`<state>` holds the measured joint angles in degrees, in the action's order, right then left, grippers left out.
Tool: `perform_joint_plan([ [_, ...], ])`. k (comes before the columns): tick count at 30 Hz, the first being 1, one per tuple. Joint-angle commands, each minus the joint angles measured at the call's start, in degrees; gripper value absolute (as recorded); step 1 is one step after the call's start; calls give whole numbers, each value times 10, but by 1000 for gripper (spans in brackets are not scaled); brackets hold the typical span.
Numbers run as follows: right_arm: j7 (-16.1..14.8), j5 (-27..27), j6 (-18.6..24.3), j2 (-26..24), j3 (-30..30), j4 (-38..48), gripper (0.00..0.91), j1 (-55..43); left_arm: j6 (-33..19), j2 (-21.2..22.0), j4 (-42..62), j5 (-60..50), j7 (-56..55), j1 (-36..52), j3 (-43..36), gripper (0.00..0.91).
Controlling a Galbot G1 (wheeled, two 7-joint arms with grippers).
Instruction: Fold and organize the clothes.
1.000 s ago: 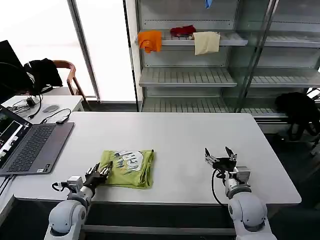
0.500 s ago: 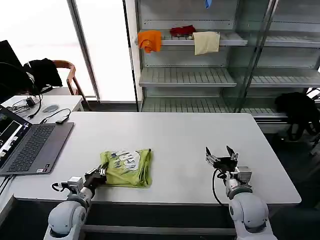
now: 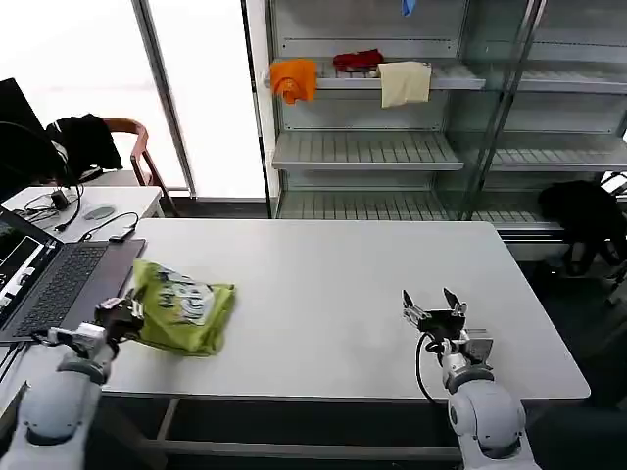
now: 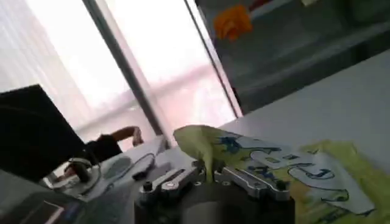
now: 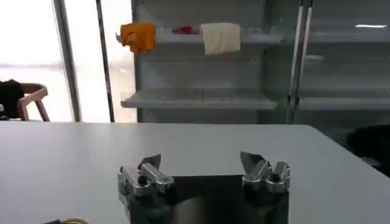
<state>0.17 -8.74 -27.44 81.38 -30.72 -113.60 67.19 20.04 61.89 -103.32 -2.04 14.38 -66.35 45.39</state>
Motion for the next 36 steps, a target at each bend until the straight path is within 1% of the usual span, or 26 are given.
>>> perform_joint_plan([
  [1,-2,-2,5,1,-1,3,907,1,-33,-159,17,-76,75,24,77,0],
  [3,-3,-3,8,0,-3,4,907,3,-22,-172,10,-78,84,34,74,0],
  [6,-6,-2,21,-1,-7,9,907,10,2,-176,-20,-89,90,43,66,0],
  [9,-10,-2,34,-1,-13,14,907,20,25,-147,-63,-101,90,34,47,0],
  [11,-11,-2,42,-3,-16,18,907,29,29,-101,-90,-142,85,13,18,10],
  [12,-12,-2,46,-5,-18,18,907,33,28,-88,-95,-160,86,8,7,10],
  [13,-12,-4,50,-8,-21,19,907,36,27,-47,-101,-178,83,1,-14,10],
  [16,-13,-9,54,-17,-30,18,907,46,26,41,-103,-235,64,-16,-90,10],
  [17,-13,-11,55,-20,-33,18,907,48,28,57,-103,-249,60,-19,-117,20],
  [18,-13,-12,57,-22,-37,18,907,51,27,82,-102,-263,59,-21,-129,10],
  [20,-13,-14,60,-23,-41,19,907,57,37,131,-102,-293,45,-22,-183,10],
  [24,-13,-17,65,-27,-50,16,907,66,67,184,-99,-300,26,-10,-259,20],
  [26,-12,-18,65,-29,-52,14,907,67,81,202,-93,-295,19,-2,-287,20],
  [28,-12,-19,64,-28,-54,10,907,67,103,214,-86,-275,0,10,-313,20],
  [30,-12,-19,62,-28,-54,7,907,65,113,223,-77,-255,-12,20,-333,20],
  [34,-10,-18,51,-26,-50,-3,907,56,130,236,-60,-216,-46,40,-363,20],
  [36,-9,-17,44,-26,-48,-7,907,50,130,250,-44,-196,-58,54,-379,20],
])
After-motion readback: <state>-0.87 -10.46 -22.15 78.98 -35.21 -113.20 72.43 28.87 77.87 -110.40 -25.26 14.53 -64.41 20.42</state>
